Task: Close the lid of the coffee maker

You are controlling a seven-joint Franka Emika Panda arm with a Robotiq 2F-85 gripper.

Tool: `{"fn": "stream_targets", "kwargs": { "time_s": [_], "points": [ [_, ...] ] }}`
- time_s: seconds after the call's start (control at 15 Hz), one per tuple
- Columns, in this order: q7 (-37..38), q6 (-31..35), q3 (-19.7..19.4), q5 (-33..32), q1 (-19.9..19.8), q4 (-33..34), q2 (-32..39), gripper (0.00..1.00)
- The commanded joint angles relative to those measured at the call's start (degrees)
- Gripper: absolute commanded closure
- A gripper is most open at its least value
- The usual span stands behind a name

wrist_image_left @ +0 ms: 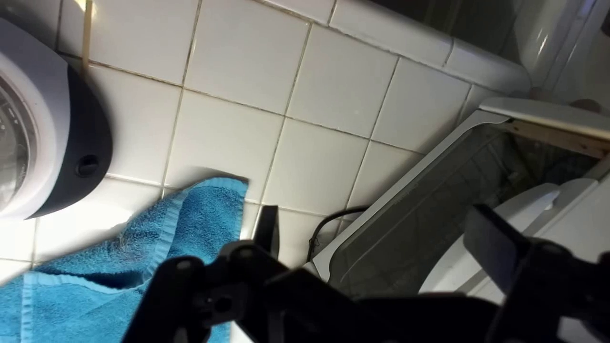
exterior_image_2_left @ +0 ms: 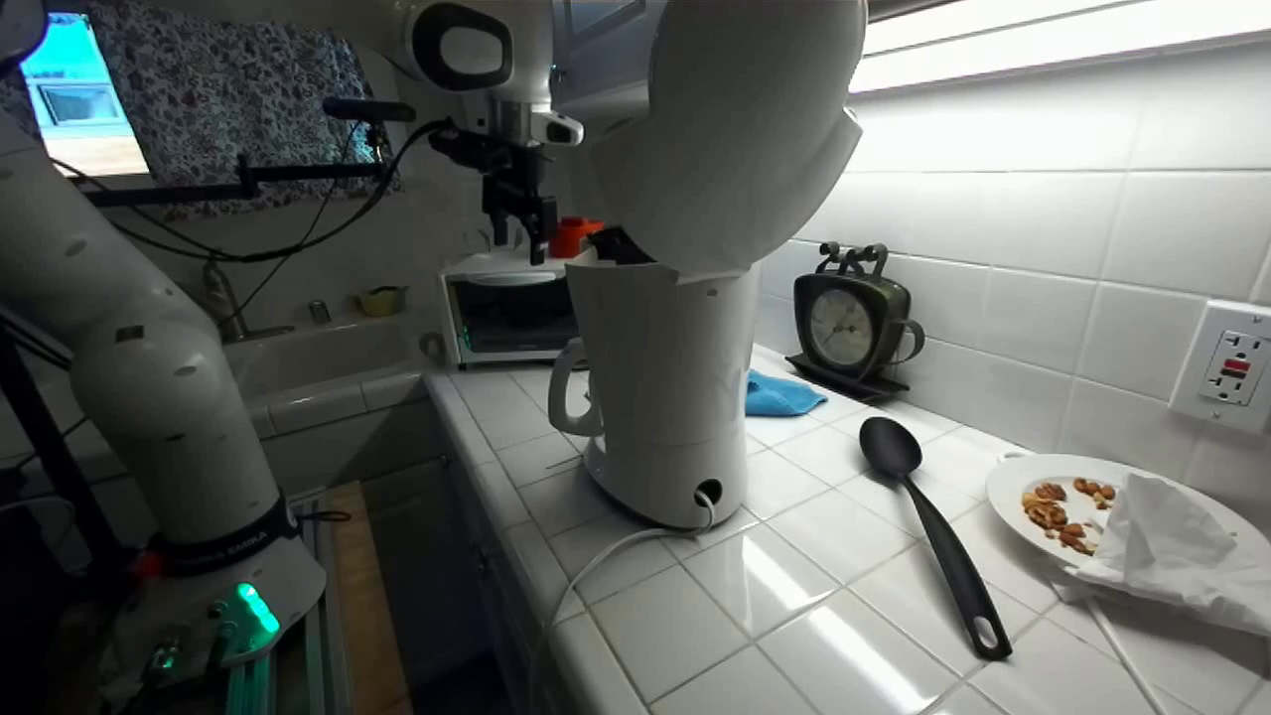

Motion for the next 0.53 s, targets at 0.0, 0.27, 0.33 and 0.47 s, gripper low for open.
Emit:
{"fn": "stream_targets", "kwargs": {
  "time_s": [0.0,0.27,0.33,0.47],
  "points": [
    [1.46,-0.4,1.97,-2.51,-1.6,0.04,-1.65,0.0],
    [3.09,0.93,3.42,-6.44,-2.48,-0.7,-4.03,0.0],
    [3.39,1.08,3.67,-7.42,-2.64,-0.75,-4.58,0.0],
    [4.18,1.22,4.17,-9.4,-2.92,-0.81,-5.95,0.0]
  ]
}}
